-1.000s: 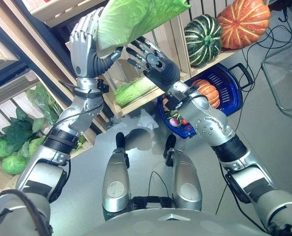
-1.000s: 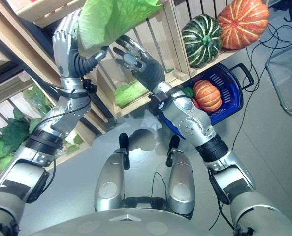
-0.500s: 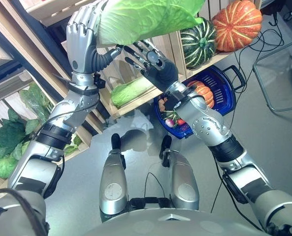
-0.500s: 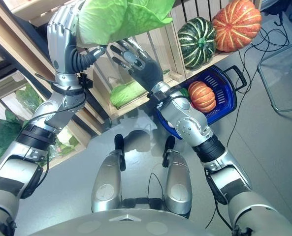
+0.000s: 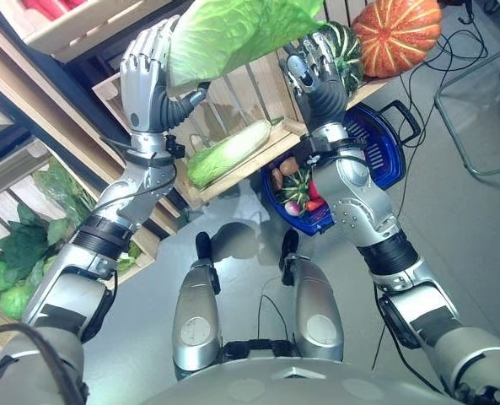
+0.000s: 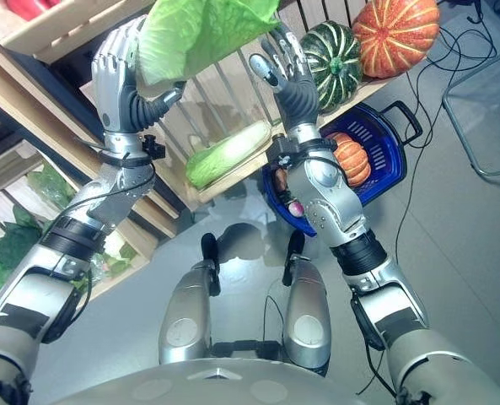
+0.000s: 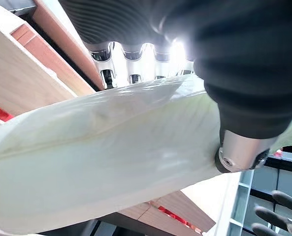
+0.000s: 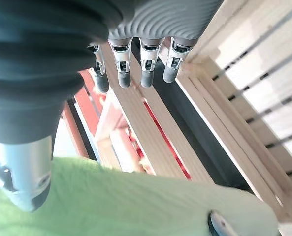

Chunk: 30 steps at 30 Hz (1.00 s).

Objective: Pick up fruits and vegetables into the basket

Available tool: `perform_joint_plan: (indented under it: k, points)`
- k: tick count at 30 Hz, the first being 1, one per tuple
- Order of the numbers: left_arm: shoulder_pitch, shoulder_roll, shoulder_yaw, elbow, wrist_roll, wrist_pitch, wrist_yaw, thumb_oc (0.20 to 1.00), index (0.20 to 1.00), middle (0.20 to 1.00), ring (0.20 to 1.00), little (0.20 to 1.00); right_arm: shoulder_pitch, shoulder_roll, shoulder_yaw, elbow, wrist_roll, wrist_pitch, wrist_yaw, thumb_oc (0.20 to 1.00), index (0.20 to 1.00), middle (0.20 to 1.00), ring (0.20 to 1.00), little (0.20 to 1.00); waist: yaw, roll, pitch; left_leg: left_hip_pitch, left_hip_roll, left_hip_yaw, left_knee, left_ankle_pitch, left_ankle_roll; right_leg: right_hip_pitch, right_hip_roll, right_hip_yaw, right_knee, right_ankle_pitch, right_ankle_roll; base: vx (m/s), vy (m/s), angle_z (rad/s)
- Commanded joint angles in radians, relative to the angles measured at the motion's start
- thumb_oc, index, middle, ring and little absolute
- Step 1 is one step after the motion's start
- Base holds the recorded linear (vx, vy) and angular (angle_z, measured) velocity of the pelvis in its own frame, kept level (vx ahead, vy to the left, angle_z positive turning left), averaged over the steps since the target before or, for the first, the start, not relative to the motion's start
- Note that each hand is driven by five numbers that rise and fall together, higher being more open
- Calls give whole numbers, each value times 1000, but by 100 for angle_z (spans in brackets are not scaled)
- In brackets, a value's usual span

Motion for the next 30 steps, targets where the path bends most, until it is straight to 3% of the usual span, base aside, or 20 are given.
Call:
perform_joint_plan:
  k: [1,9,17,30]
  points:
    - [5,-17,78,-40,-47,-23,69,200,200,200,200,200,20,25,-65,-80,-11,-73,-18,1000,1000,1000,1000,1000,-5,-12,-39,12,-26,29,42,-54,7,85,-29,14,-79,21,44,0,0,0]
    - [9,-18,103,-49,-49,-39,71,200,200,200,200,200,24,31,-65,-71,73,-27,21,1000,1000,1000,1000,1000,-2,-11,-43,9,-26,30,43,-53,7,82,-31,14,-78,20,43,0,0,0]
    - [-8,-23,78,-54,-11,-52,31,200,200,200,200,200,12,43,-29,-66,111,3,122,1000,1000,1000,1000,1000,3,-13,-40,4,-29,25,41,-50,8,77,-32,10,-75,20,44,0,0,0]
    - [-57,-36,-15,-63,18,-45,-80,200,200,200,200,200,-40,58,52,-51,38,61,182,1000,1000,1000,1000,1000,13,-17,-34,1,-33,22,41,-51,11,74,-30,8,-73,21,48,0,0,0]
